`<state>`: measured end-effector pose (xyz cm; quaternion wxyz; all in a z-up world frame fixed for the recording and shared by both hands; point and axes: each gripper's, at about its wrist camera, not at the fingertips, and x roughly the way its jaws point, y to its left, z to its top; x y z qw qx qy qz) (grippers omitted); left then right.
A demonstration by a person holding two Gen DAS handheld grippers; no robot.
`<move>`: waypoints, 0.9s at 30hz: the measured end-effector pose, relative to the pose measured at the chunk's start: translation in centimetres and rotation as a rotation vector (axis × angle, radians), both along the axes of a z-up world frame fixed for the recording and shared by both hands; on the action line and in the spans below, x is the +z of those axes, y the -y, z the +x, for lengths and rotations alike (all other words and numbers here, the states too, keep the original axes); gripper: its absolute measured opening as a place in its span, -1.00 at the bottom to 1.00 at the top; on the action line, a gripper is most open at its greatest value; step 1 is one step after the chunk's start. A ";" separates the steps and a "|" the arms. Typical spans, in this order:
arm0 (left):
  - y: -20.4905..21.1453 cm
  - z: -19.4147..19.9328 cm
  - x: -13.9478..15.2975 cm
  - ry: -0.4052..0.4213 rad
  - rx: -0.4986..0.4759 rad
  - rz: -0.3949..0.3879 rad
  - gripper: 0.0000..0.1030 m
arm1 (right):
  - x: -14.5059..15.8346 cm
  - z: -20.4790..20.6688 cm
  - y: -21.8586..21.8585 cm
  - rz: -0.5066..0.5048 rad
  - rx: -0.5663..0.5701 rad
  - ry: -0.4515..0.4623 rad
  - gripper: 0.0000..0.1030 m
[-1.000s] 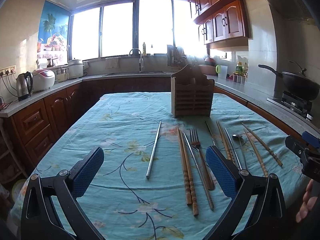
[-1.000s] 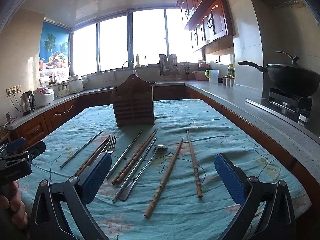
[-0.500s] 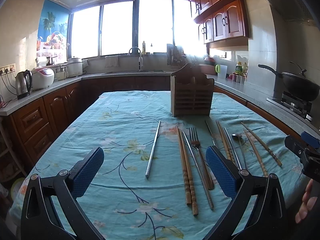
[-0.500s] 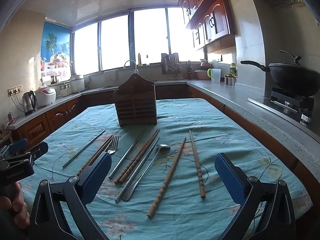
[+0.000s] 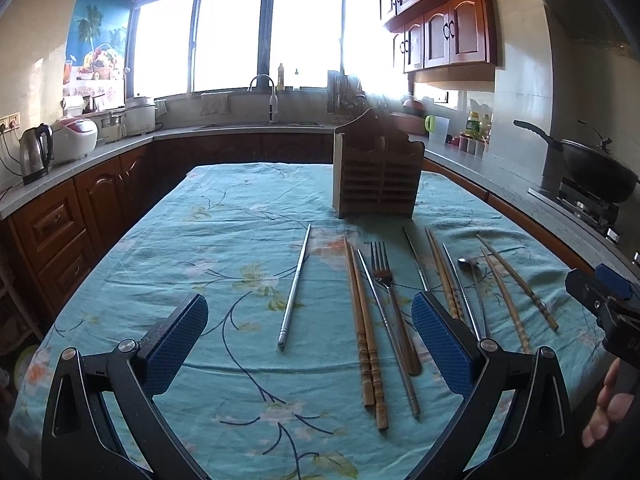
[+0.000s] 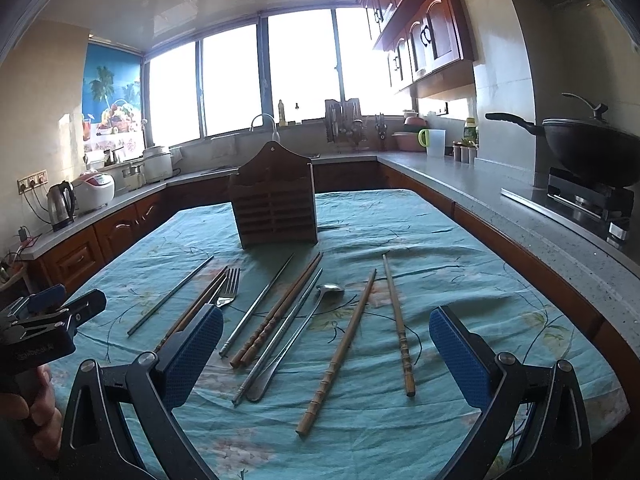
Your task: Organize utensils
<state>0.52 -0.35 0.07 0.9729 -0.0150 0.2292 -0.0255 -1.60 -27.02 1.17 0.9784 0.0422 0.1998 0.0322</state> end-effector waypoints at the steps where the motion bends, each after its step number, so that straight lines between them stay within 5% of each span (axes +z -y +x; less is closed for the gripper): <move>1: 0.0 0.1 0.0 -0.004 0.000 0.002 1.00 | 0.0 0.2 0.0 0.001 0.002 -0.004 1.00; 11: -0.1 4.2 0.6 -0.104 -0.061 -0.037 0.98 | 0.0 2.9 1.4 0.071 0.015 -0.091 0.99; 17: 0.6 8.2 0.8 -0.169 -0.155 -0.051 0.68 | 0.2 5.4 1.9 0.126 0.067 -0.155 0.91; 23: 2.5 13.2 0.5 -0.270 -0.294 -0.035 0.45 | -1.0 9.5 2.1 0.217 0.119 -0.297 0.34; 27: 3.4 16.3 -0.5 -0.346 -0.373 -0.053 0.26 | -2.3 11.8 1.8 0.266 0.149 -0.388 0.13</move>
